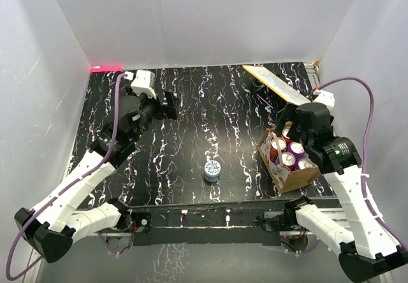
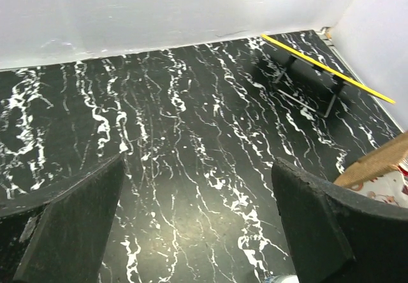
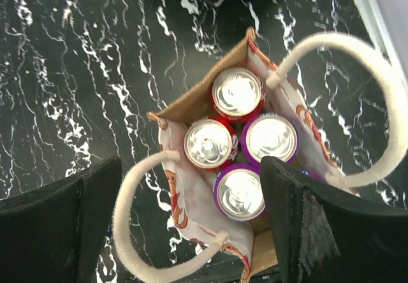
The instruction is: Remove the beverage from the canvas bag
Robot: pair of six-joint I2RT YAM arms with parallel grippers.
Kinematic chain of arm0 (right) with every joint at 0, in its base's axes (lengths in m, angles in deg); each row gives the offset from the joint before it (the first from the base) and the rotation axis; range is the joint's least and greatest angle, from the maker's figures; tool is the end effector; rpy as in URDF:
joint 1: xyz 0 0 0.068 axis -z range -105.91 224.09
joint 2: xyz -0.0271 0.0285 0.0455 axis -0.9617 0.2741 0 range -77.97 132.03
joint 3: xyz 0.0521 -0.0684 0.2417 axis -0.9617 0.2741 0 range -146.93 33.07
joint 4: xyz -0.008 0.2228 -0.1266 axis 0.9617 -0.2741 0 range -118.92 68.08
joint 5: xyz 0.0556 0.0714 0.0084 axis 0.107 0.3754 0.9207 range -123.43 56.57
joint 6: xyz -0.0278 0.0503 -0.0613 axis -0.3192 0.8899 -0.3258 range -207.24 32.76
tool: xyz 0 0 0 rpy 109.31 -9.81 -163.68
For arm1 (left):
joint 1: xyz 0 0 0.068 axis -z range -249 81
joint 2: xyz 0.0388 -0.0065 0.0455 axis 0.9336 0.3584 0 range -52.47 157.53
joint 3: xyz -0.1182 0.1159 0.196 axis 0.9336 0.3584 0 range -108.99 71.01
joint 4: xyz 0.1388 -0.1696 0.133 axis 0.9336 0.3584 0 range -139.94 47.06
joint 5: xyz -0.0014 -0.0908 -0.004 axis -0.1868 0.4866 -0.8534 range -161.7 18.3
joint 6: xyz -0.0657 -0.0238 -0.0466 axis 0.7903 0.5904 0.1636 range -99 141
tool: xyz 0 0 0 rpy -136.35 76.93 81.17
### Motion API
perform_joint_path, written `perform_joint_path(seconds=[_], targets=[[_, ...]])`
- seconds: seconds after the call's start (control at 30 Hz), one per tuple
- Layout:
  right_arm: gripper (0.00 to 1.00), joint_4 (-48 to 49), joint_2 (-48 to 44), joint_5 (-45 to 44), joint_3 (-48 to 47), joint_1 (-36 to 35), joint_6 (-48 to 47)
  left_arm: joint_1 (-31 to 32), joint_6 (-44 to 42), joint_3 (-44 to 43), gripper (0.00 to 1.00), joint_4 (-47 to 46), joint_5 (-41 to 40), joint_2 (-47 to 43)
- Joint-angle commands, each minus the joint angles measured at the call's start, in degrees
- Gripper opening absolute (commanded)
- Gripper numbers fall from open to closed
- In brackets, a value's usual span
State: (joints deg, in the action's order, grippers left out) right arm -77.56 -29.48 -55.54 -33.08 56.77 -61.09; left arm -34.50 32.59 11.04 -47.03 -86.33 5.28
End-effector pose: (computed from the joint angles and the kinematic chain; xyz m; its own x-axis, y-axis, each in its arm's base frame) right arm 0.1785 0.0265 0.3409 -0.5241 0.2642 -0.8096 0.2655 0.9540 0.1394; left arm 0.2334 -0.1377 0.3900 -0.0782 -0.1821 -0.9802 0.3309 0.9227 -0.1978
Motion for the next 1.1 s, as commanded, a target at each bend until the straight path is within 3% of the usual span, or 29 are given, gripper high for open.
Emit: perform_joint_path(seconds=[0.0,0.2,0.5,0.87,1.07], targets=[[0.91,-3.29,-1.59,0.87,1.68,1.38,7.12,1.94,0.43,1.4,0.97,-5.63,3.22,0.4],[0.86,-2.18,-2.75,-0.53,3.26,2.0,10.08,4.3,0.33,2.39,0.97,-7.84,4.36,1.8],[0.79,-4.78,3.01,-8.79,5.91,2.2,20.02,6.38,0.53,2.94,0.97,-9.31,4.87,2.61],[0.77,6.04,11.42,-2.39,11.81,2.22,17.3,7.41,0.6,3.26,0.97,-10.17,4.53,2.21],[0.75,7.08,14.36,-3.37,11.91,2.22,17.6,7.73,0.69,3.12,0.97,-9.89,4.67,2.26]])
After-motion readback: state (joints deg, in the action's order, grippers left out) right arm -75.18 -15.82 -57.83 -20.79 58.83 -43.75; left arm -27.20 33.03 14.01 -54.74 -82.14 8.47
